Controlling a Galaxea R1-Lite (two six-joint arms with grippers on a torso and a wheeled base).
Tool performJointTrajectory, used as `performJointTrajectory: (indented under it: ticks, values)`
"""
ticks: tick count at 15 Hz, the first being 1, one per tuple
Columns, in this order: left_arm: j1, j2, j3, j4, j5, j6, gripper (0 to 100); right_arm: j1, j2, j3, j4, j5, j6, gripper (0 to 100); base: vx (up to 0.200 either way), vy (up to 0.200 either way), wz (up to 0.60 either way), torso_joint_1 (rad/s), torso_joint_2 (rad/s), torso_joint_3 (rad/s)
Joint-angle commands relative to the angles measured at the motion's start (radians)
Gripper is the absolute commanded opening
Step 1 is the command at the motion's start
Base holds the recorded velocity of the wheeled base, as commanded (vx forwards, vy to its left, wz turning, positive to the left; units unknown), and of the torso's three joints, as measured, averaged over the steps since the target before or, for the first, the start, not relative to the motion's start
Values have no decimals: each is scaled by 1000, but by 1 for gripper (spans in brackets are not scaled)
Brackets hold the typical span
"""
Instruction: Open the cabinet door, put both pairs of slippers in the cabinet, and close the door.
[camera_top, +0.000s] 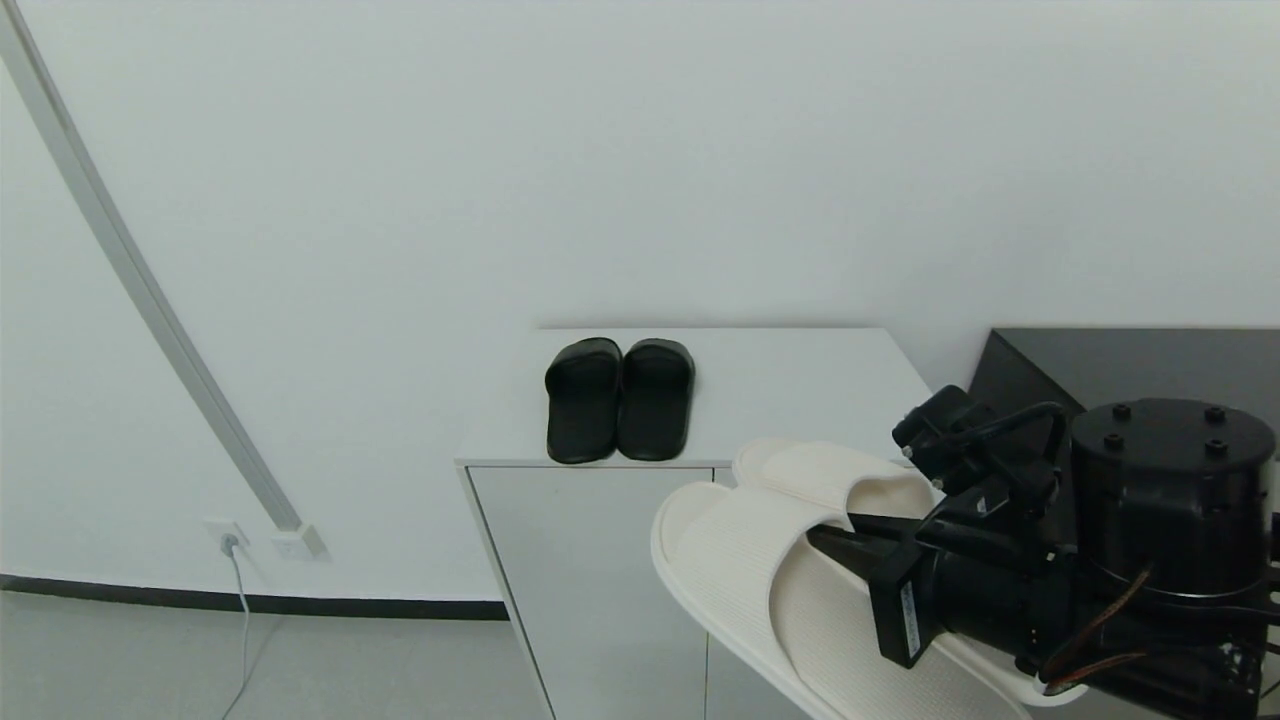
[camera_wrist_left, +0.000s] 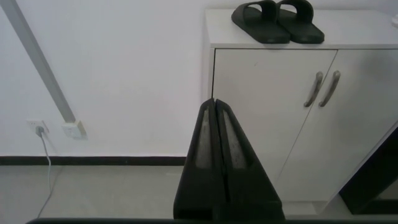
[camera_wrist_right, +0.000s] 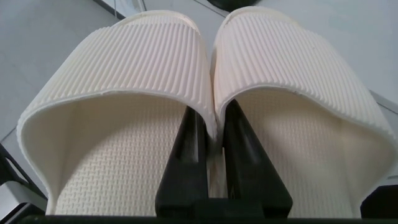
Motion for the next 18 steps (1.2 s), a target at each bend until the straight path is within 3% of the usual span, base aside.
performJointTrajectory:
  ticks: [1, 7, 8, 18]
  values:
    - [0, 1, 0, 0, 4, 5, 0, 0, 4, 3, 0, -1, -1, 0, 0, 0, 0, -159, 378, 198]
    - [0, 1, 0, 0, -4, 2, 0, 0, 16, 6, 0, 0, -1, 0, 0, 0, 0, -208, 482, 274]
    - [0, 1, 0, 0, -4, 2, 100, 0, 19, 9, 0, -1, -1, 0, 0, 0, 0, -227, 549, 320]
    - [0, 1, 0, 0, -5, 9, 100, 0, 5, 40, -35, -1, -18, 0, 0, 0, 0, -202, 519, 319]
